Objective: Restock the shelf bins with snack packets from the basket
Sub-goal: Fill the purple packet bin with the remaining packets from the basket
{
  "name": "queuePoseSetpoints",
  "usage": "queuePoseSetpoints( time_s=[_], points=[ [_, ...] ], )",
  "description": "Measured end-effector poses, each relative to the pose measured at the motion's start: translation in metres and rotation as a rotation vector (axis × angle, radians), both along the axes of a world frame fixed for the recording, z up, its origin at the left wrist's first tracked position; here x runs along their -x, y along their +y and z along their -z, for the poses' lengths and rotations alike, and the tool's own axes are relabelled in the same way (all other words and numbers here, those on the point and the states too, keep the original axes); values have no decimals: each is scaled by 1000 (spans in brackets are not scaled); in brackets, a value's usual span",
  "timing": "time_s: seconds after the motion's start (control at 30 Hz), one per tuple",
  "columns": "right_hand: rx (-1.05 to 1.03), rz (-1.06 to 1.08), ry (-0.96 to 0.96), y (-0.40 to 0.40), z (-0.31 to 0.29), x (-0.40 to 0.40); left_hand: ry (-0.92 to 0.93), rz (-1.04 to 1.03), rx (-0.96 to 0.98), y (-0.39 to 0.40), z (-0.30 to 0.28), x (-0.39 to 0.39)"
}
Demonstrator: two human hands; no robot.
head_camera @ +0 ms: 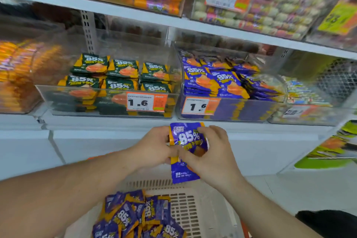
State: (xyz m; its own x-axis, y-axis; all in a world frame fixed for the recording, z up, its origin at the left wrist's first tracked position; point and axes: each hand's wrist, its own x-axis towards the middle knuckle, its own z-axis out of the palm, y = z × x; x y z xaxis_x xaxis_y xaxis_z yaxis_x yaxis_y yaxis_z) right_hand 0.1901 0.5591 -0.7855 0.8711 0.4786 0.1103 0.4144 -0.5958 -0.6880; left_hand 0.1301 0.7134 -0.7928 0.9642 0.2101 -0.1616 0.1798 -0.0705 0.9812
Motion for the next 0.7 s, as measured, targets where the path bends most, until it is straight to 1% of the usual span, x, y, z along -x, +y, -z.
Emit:
queuePoseSetpoints(
  time_s=[0.07,0.13,0.2,0.27,0.3,0.33,0.4,0.43,0.47,0.5,0.53,0.67,0.7],
  points=[
    [54,-41,-107,-1,1,8,-27,-39,126,-4,-4,-1],
    [86,-32,-202,2,2,10,-52,-61,204,-7,-10,-2],
    [83,-24,-246,5,2,8,-79,-53,199,-9,-15,-5],
    [26,-10,-256,5,-4,3,-155,-35,123,-9,-23,-11],
    [-15,10,-255,4,-10,-3,-232,-27,-5,-7,-29,-14],
    [-56,37,-257,3,-19,-11,-335,-38,-222,-2,-34,-17],
    [-106,86,-297,0,-42,-35,-515,-100,-788,13,-41,-26],
    [-104,106,-320,0,-54,-50,-546,-127,-1038,21,-42,-30],
    [-87,130,-330,-1,-65,-66,-530,-146,-1203,27,-41,-34],
    [-65,150,-338,0,-74,-84,-486,-161,-1289,32,-41,-37],
    [-47,165,-340,1,-82,-102,-413,-147,-1329,34,-41,-39],
    [41,202,-288,11,-92,-165,-189,-67,-1378,39,-37,-49],
    [65,203,-263,15,-91,-176,-160,-68,-1391,39,-35,-52]
  ],
)
